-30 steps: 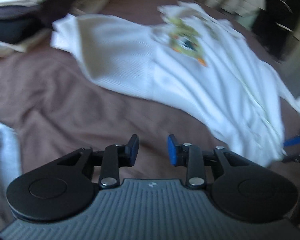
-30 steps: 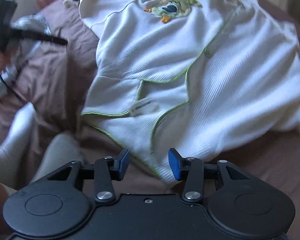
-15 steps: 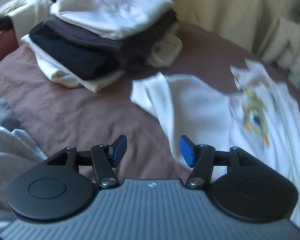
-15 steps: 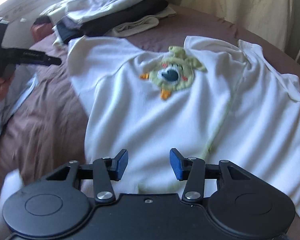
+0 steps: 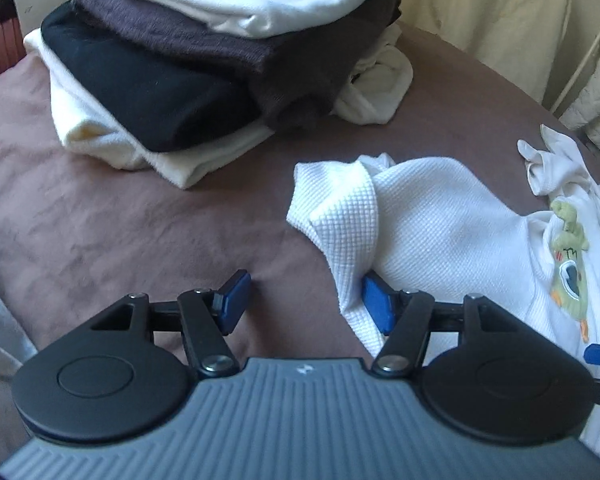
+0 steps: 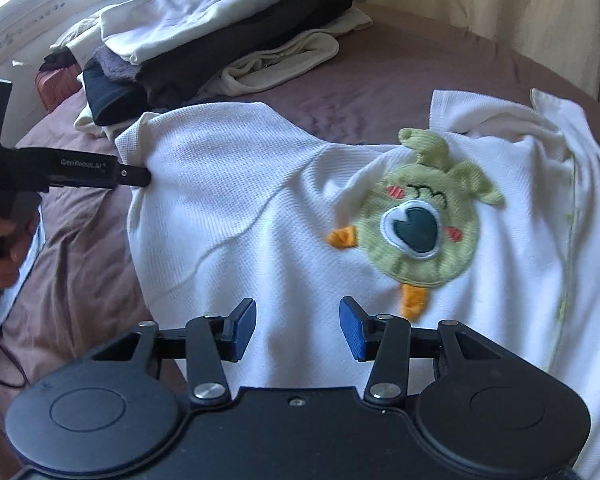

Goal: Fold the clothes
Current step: 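Grasp the sleeve cuff with the left tool and fold it over the body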

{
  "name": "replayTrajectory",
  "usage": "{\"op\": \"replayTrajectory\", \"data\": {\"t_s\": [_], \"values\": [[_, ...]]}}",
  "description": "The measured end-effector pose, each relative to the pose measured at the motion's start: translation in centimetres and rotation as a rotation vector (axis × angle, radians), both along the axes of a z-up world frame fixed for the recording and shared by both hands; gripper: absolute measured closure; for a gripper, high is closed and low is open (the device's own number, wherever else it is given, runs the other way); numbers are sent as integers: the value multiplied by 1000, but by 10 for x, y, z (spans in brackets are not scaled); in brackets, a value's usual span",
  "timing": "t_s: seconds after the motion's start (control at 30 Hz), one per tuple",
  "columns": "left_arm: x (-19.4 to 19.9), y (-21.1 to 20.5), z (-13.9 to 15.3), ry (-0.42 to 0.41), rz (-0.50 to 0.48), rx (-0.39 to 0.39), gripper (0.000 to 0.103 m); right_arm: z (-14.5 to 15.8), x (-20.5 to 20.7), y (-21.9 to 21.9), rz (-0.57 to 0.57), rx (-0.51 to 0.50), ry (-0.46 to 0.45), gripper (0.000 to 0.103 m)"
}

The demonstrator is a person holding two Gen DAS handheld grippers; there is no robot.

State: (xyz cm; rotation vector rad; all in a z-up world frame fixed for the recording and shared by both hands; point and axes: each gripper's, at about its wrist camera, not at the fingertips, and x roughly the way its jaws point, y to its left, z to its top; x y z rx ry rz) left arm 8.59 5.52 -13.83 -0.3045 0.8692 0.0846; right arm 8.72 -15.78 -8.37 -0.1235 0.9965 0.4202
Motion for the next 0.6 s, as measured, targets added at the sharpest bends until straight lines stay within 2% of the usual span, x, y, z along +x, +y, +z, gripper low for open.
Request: {"op": "replayTrajectory", "data": {"t_s": [0.07,0.1,0.13,0.17,0.2,0.23,0.4,0.6], "values": [[-1,-2,-1,-12,-14,7,45,-4,-1,1,-10,8,12,51],[-2,-1,-1,-20,-21,0,54,-5,-2,1,-11,7,18,51],[-2,0,-2,-26,-31,-19,69,-7,-3,1,-12,5,24,51],[-3,1,-2,-30,-44,-45,76,-9,-4,0,-12,1,30,51],[-4,2,-3,-33,-54,-68,91,-10,-5,0,-12,-6,33,51],[-5,1,-2,-40,-59,-75,100,-11,-5,-1,-12,-13,37,51],[-19,-8,14,-134,-77,-43,100,-17,-7,-8,-31,-19,53,51],[-45,-22,50,-267,-116,-98,100,-20,-8,-9,-38,-13,59,51]]}}
